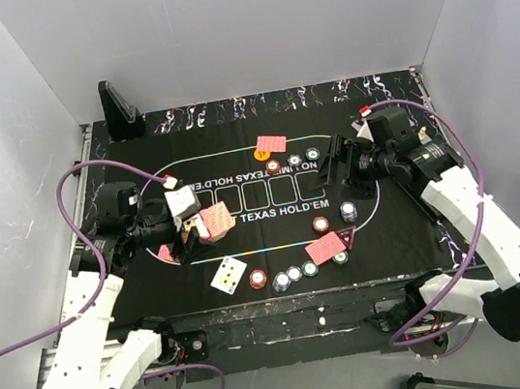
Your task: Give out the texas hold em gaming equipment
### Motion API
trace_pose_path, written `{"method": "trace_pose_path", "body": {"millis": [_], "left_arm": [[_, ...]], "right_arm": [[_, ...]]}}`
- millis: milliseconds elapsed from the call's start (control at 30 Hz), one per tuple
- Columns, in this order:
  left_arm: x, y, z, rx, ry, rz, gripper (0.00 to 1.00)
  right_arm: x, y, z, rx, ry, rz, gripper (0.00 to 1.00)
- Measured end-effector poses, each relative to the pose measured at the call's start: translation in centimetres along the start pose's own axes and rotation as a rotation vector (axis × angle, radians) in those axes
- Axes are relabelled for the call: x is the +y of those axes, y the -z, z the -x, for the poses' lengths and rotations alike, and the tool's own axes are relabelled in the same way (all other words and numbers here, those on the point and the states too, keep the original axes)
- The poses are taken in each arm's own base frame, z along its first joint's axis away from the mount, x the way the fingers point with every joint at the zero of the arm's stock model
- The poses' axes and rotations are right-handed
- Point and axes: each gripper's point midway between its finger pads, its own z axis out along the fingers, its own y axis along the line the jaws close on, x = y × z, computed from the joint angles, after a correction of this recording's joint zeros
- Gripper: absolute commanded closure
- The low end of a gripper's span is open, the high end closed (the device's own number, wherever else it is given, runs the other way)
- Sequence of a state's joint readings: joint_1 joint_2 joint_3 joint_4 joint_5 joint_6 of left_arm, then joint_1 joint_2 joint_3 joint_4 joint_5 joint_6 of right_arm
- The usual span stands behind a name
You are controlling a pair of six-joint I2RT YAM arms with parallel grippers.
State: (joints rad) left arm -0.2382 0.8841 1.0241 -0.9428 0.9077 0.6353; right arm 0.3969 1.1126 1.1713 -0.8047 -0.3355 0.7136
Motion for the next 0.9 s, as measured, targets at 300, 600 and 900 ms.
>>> {"method": "trace_pose_path", "body": {"millis": [300, 600, 900], "left_arm": [[0.0, -0.1, -0.1, 0.003, 0.011, -0.001, 1.00], [0.3, -0.3, -0.1, 0.009, 0.027, -0.005, 1.00], [0.4, -0.3, -0.2, 0.012, 0.030, -0.004, 1.00]], "right_arm": [[6.4, -1.7, 0.3, 0.095, 0.035, 0.217, 0.08], [13.5, -5.0, -2.5, 0.249, 0.130, 0.388, 0.08], [16.7, -7.2, -5.8, 0.354, 0.179, 0.443, 0.07]]}}
